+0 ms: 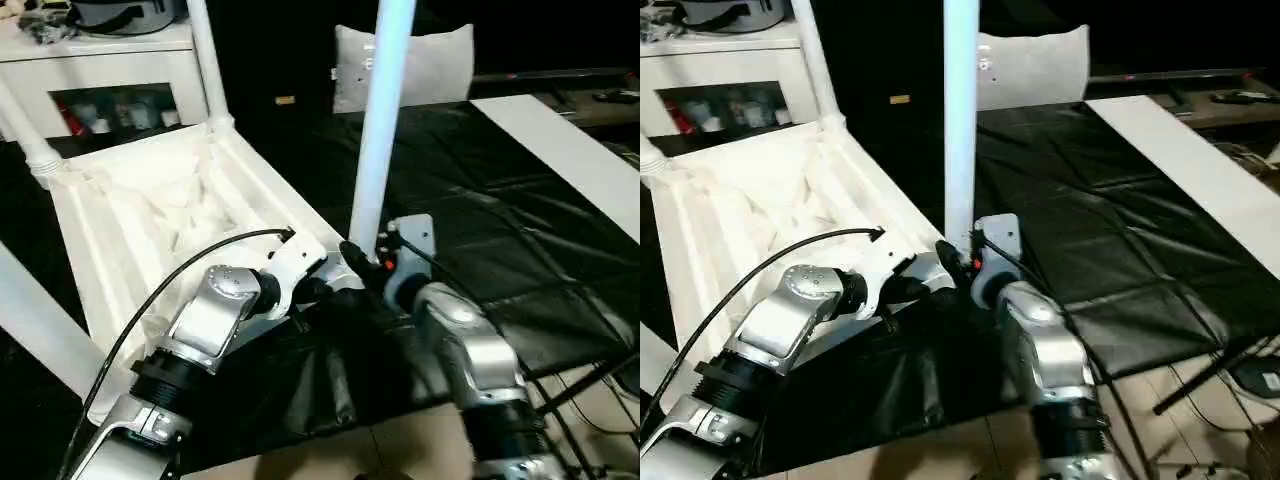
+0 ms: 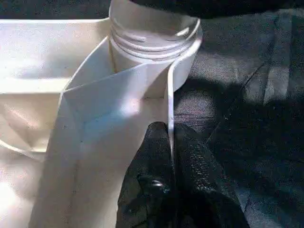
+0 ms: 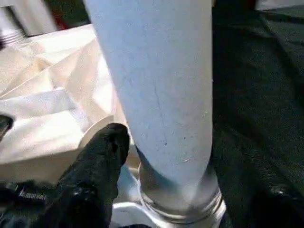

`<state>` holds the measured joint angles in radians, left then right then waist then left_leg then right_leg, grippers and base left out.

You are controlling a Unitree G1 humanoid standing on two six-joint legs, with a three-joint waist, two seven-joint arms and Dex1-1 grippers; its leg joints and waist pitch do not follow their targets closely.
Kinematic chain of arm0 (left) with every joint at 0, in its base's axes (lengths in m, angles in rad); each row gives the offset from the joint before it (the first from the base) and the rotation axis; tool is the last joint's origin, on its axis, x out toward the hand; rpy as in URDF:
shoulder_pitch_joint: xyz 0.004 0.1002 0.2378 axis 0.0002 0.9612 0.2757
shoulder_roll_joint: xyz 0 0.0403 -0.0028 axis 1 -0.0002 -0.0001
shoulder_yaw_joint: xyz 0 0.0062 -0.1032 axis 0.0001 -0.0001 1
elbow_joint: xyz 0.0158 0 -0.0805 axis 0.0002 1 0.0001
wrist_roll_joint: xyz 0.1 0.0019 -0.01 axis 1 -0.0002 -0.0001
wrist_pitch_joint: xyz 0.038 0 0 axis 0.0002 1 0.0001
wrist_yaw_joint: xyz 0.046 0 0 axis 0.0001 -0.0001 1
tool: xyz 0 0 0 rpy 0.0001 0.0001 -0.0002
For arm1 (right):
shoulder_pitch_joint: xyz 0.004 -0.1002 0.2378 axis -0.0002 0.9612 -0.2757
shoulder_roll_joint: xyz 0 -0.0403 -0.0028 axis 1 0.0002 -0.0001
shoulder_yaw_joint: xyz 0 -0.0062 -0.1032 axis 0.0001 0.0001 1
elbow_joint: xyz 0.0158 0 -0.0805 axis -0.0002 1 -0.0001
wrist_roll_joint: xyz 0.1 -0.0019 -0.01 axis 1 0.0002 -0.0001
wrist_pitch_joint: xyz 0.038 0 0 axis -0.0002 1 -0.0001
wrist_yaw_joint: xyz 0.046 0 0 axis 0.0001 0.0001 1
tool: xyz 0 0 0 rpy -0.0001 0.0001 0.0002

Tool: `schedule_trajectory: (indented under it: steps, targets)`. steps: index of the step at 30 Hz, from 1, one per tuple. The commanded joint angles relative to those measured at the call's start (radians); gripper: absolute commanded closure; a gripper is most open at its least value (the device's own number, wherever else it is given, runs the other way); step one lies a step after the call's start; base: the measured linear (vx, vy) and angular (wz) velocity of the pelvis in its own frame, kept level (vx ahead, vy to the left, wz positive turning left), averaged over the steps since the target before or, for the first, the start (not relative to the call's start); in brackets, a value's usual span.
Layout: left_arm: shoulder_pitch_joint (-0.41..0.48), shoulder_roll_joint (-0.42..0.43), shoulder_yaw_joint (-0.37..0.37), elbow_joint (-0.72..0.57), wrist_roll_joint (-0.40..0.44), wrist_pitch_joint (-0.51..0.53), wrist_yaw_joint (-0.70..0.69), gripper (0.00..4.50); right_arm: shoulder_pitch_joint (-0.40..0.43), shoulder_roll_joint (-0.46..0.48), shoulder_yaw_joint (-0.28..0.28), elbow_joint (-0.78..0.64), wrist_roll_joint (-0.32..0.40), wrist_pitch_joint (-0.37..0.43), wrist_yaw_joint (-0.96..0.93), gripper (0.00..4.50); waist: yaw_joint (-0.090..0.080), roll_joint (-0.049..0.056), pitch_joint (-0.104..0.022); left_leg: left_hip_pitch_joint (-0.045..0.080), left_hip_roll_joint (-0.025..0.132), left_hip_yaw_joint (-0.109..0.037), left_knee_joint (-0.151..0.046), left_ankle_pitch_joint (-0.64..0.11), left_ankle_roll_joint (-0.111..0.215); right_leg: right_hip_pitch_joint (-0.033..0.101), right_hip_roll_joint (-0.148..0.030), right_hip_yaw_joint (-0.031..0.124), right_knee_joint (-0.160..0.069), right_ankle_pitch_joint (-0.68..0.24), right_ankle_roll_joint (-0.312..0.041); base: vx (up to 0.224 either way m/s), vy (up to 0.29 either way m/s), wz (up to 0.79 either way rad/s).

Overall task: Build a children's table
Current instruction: Rotate leg to tighten

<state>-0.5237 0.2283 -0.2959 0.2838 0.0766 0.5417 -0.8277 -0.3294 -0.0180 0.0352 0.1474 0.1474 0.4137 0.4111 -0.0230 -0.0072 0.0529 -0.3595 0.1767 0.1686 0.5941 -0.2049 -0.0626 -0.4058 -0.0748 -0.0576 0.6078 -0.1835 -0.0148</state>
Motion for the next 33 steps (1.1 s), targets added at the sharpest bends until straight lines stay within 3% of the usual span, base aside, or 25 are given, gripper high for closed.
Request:
schedule_trajectory:
  steps: [1,3,8,12,16,21,24,29,33]
  targets:
    - [-0.009,-0.009,-0.041,-0.047,-0.030,-0.055,-0.067,4.50,0.008,-0.004,0.054,-0.022,0.029,-0.001,0.071,1.20,0.010,0.001,-0.065,-0.008,0.040,-0.010,-0.062,-0.110,0.070,0.060,-0.059,0.048,-0.074,-0.150,-0.216,0.000,0.000,0.00]
    - [-0.006,0.007,-0.041,-0.047,-0.028,-0.060,-0.078,4.50,0.016,-0.033,0.053,-0.033,0.032,-0.012,0.107,1.01,0.015,0.003,-0.065,-0.006,0.041,-0.010,-0.063,-0.108,0.071,0.061,-0.059,0.046,-0.073,-0.138,-0.227,0.000,0.000,0.00]
    - [0.014,0.116,-0.072,-0.039,-0.046,-0.177,-0.241,4.50,0.041,-0.229,0.055,-0.075,0.086,-0.044,0.386,0.50,0.032,0.005,-0.059,0.000,0.046,-0.008,-0.066,-0.166,0.070,0.057,-0.061,0.046,-0.080,-0.211,-0.219,0.000,0.000,0.00]
    - [0.018,0.157,-0.092,-0.025,-0.057,-0.244,-0.325,4.50,0.033,-0.296,0.065,-0.067,0.093,-0.065,0.484,0.17,0.044,0.005,-0.059,0.006,0.049,-0.008,-0.067,-0.181,0.059,0.054,-0.062,0.046,-0.078,-0.226,-0.222,0.000,0.000,0.00]
    - [0.011,0.223,-0.139,0.027,-0.062,-0.399,-0.484,4.50,0.019,-0.430,0.134,-0.064,0.115,-0.115,0.736,0.17,0.061,0.003,-0.060,0.008,0.050,-0.006,-0.066,-0.182,0.064,0.055,-0.062,0.047,-0.074,-0.193,-0.226,0.000,0.000,0.00]
    - [-0.002,0.247,-0.163,0.048,-0.064,-0.447,-0.557,4.50,0.000,-0.462,0.157,-0.049,0.138,-0.107,0.833,0.17,0.068,0.000,-0.060,0.007,0.050,-0.008,-0.066,-0.181,0.062,0.056,-0.066,0.045,-0.073,-0.219,-0.230,0.000,0.000,0.00]
    - [-0.021,0.272,-0.195,0.066,-0.064,-0.512,-0.646,4.50,-0.032,-0.479,0.187,-0.011,0.156,-0.100,0.926,0.54,0.074,-0.001,-0.062,0.007,0.053,-0.006,-0.067,-0.165,0.058,0.056,-0.067,0.045,-0.069,-0.202,-0.237,0.000,0.000,0.00]
    - [-0.036,0.278,-0.211,0.091,-0.054,-0.559,-0.683,4.50,-0.047,-0.496,0.219,0.009,0.154,-0.105,0.988,0.95,0.083,0.001,-0.063,0.007,0.056,-0.005,-0.066,-0.154,0.054,0.057,-0.068,0.044,-0.065,-0.185,-0.245,0.000,0.000,0.00]
    - [-0.042,0.277,-0.218,0.110,-0.047,-0.589,-0.699,4.50,-0.055,-0.509,0.239,0.019,0.155,-0.098,1.030,1.34,0.084,-0.004,-0.063,0.005,0.055,-0.004,-0.064,-0.154,0.053,0.059,-0.068,0.044,-0.065,-0.183,-0.247,0.000,0.000,0.00]
